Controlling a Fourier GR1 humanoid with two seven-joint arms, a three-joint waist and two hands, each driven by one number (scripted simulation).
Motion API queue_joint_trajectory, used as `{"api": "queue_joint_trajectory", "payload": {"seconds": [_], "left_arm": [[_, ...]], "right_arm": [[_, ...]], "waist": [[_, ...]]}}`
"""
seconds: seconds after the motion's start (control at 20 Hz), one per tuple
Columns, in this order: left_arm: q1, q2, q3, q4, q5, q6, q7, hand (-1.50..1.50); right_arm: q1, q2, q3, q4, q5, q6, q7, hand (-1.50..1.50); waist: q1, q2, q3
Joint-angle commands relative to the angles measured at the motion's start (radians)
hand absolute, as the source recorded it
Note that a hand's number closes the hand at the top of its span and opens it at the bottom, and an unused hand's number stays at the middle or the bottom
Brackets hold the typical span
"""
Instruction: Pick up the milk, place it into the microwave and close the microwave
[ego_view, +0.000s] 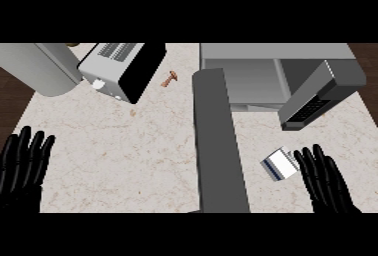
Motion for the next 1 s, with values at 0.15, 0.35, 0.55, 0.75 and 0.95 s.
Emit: {"api": "queue_joint_trajectory", "payload": {"seconds": [0.15, 0.35, 0.55, 0.75, 0.95], "left_arm": [[0.125, -0.035, -0.052, -0.005, -0.056, -0.033, -0.094, -1.50], [0.146, -0.029, -0.023, -0.002, -0.021, -0.052, -0.121, -1.50], [0.180, -0.032, -0.011, -0.051, -0.007, -0.056, -0.094, -1.50], [0.194, -0.003, 0.015, -0.020, 0.023, -0.115, -0.149, -1.50], [0.245, -0.040, -0.038, -0.060, -0.034, -0.088, -0.144, -1.50]], "right_arm": [[-0.078, 0.035, -0.035, 0.129, 0.112, -0.123, -0.075, -1.50], [-0.084, 0.035, -0.065, 0.264, 0.109, -0.137, -0.178, -1.50], [-0.112, -0.025, -0.177, 0.317, 0.025, -0.091, -0.198, -1.50], [-0.237, 0.001, -0.198, 0.448, 0.070, -0.156, -0.181, -1.50], [-0.165, 0.008, -0.195, 0.519, 0.096, -0.168, -0.322, -1.50]], "waist": [[0.004, 0.001, 0.000], [0.004, 0.002, 0.000], [0.003, 0.002, 0.000], [0.007, 0.002, 0.000], [0.005, 0.001, 0.000]]}}
